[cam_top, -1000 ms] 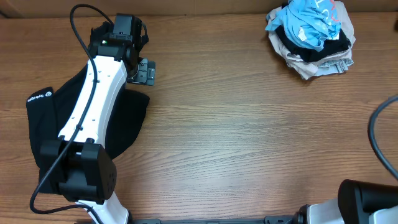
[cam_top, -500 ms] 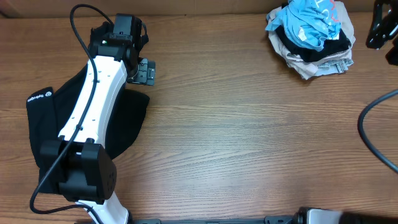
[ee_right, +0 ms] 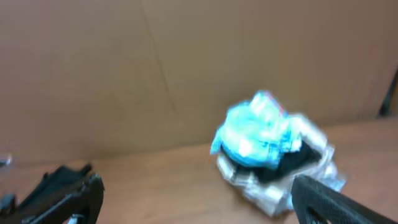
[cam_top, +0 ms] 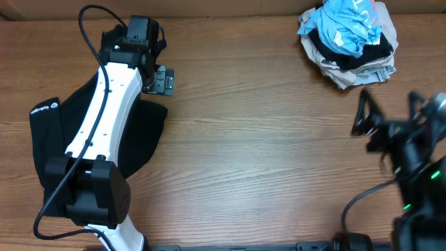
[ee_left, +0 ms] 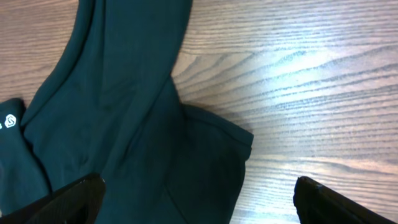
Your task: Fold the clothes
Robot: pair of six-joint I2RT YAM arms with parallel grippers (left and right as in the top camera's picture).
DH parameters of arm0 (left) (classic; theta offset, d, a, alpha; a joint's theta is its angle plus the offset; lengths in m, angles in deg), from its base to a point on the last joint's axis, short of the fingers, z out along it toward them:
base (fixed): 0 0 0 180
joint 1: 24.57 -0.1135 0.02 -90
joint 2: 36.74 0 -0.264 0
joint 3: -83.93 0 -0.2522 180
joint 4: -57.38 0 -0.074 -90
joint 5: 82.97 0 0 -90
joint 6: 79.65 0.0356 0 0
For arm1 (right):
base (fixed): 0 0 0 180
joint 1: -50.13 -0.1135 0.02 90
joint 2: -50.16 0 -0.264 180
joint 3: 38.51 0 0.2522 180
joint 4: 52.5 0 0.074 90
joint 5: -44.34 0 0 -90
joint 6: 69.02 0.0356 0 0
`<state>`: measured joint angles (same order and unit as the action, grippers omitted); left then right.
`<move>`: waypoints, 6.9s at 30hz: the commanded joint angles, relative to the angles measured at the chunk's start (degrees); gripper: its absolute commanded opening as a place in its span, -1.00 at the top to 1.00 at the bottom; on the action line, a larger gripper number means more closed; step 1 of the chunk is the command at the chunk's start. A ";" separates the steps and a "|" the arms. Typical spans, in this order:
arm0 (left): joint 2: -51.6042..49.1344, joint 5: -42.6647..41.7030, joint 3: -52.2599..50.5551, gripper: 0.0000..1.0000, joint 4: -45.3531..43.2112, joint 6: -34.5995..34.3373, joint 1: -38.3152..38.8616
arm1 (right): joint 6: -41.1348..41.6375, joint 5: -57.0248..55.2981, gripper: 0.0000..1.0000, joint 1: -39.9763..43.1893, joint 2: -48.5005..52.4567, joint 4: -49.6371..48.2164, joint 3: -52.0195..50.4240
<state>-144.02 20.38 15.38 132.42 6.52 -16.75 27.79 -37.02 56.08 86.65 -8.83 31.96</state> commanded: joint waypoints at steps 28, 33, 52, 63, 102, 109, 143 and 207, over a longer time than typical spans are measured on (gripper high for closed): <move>-0.72 0.13 1.05 -1.00 -0.04 1.07 -0.28 | 2.89 0.87 -1.00 -0.17 -32.96 -25.86 -53.09; -0.74 0.13 1.05 -1.00 -0.04 1.07 -0.28 | 3.39 0.96 -1.00 -0.22 -36.06 -27.26 -56.28; -0.72 0.13 1.05 -1.00 -0.04 1.07 -0.28 | 3.69 0.90 -1.00 -0.26 -36.33 -26.25 -56.26; -0.74 -1.31 1.05 -1.00 -0.04 1.07 -1.22 | 3.69 0.90 -1.00 -0.26 -36.33 -26.23 -56.26; 81.92 -20.85 -82.20 -1.00 -70.18 -3.61 -13.53 | 3.69 0.90 -1.00 -0.26 -36.33 -26.23 -56.26; 93.55 -20.28 -93.50 -1.00 -72.50 -3.85 -13.53 | 3.69 0.90 -1.00 -0.26 -36.33 -26.25 -56.26; 107.01 -18.84 -97.39 -1.00 -57.27 -3.89 -13.35 | 3.69 0.90 -1.00 -0.26 -36.33 -26.23 -56.26; 107.01 -18.84 -97.39 -1.00 -57.27 -3.89 -13.38 | 3.69 0.90 -1.00 -0.26 -36.33 -26.23 -56.26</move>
<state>-37.65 1.23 -81.84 75.00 3.02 -30.22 31.46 -35.60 56.08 51.00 -34.77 -23.68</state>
